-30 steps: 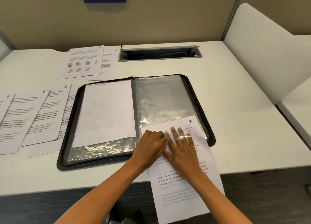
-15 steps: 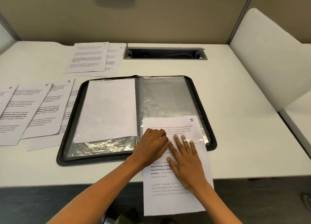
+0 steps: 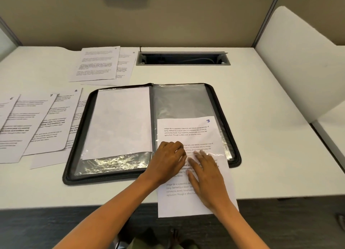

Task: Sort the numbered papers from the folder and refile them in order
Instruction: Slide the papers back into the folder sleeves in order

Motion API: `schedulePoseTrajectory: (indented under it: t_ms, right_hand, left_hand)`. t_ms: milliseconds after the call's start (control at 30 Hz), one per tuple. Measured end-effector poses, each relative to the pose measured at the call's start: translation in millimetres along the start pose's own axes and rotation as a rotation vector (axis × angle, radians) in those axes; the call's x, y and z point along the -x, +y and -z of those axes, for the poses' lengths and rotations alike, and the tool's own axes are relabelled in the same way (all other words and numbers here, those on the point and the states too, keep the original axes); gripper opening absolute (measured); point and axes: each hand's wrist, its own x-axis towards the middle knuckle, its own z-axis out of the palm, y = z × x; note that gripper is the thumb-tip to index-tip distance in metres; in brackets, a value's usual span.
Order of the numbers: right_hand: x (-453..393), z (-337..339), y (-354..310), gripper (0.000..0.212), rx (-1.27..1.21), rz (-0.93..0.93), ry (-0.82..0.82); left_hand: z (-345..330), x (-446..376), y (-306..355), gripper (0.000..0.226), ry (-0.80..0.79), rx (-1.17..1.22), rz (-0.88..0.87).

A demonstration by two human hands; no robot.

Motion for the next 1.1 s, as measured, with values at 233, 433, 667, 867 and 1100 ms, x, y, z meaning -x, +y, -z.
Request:
schedulePoseTrajectory:
  t_ms: [233, 433, 667, 867, 1100]
  right_hand:
    - [-27, -11, 1, 0.065, 0.102, -0.037, -0.105]
    - [-66, -14, 1, 0.062, 0.065, -0.056, -0.093]
    - [-10, -3, -17, 0.065, 0.034, -0.111, 0.014]
    - [-42, -16, -4, 0.068, 0.105, -0.132, -0.068]
    - [-86, -33, 4, 0.056, 0.105, -0.093, -0.027]
  left_hand:
    - [-7, 5, 1, 0.012, -0.001, -0.019, -0.007]
    - [-4, 2, 1, 0.025, -0.004, 0.006, 0.019]
    - [-1, 2, -3, 0.025, -0.015, 0.044, 0.052]
    - [1, 0, 1, 0.023, -0.023, 0.029, 0.040]
    - [7, 1, 1, 0.019, -0.009, 0.051, 0.048]
